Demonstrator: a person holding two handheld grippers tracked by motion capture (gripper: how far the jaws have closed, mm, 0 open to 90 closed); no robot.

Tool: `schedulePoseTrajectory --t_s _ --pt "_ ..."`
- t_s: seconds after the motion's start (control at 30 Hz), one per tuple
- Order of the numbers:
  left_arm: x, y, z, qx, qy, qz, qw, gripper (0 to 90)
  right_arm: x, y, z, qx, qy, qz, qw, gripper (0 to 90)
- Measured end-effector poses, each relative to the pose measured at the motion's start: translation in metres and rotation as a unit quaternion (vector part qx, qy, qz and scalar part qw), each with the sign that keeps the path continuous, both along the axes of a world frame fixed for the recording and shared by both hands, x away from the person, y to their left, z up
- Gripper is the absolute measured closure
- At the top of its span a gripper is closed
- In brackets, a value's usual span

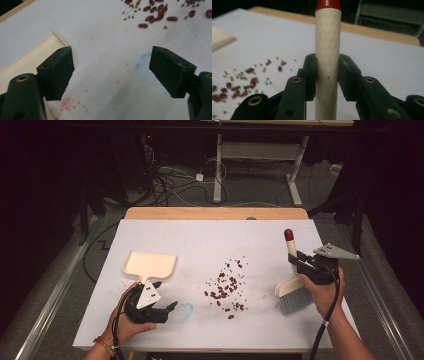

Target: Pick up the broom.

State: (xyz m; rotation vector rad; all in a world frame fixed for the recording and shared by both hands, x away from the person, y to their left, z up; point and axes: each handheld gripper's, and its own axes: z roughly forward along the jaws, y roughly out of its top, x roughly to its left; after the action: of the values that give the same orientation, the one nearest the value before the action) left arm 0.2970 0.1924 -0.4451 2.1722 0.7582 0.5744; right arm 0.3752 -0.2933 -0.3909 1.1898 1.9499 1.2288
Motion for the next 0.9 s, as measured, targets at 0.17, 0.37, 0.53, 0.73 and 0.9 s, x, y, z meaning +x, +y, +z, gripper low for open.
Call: schedulePoseTrajectory --t_s 0.17,0.37,0.53,0.73,0.9 --pt "-0.001 -0.012 0.019 -0.037 -0.003 -0.008 0.9993 20.1 -0.017 0.003 0.017 0.041 -0.051 0.014 0.9978 70.5" --pt "-0.001 -0.05 0.047 -0.072 -0.006 -0.067 0.9952 21.1 -0.032 0.013 0.033 0.053 -0.08 0.035 0.9947 70.5" --pt "0.003 -0.102 0.059 -0.096 -0.005 -0.121 0.988 23.3 -0.037 0.023 0.035 0.05 -0.087 0.04 0.9942 70.5" --pt "0.006 -0.17 0.06 -0.103 0.003 -0.174 0.9793 24.3 -0.048 0.044 0.035 0.039 -0.095 0.049 0.9935 70.4" --pt "0.01 -0.208 0.049 -0.095 0.001 -0.172 0.9804 27.5 -0.056 0.059 0.035 0.039 -0.098 0.062 0.9925 70.4"
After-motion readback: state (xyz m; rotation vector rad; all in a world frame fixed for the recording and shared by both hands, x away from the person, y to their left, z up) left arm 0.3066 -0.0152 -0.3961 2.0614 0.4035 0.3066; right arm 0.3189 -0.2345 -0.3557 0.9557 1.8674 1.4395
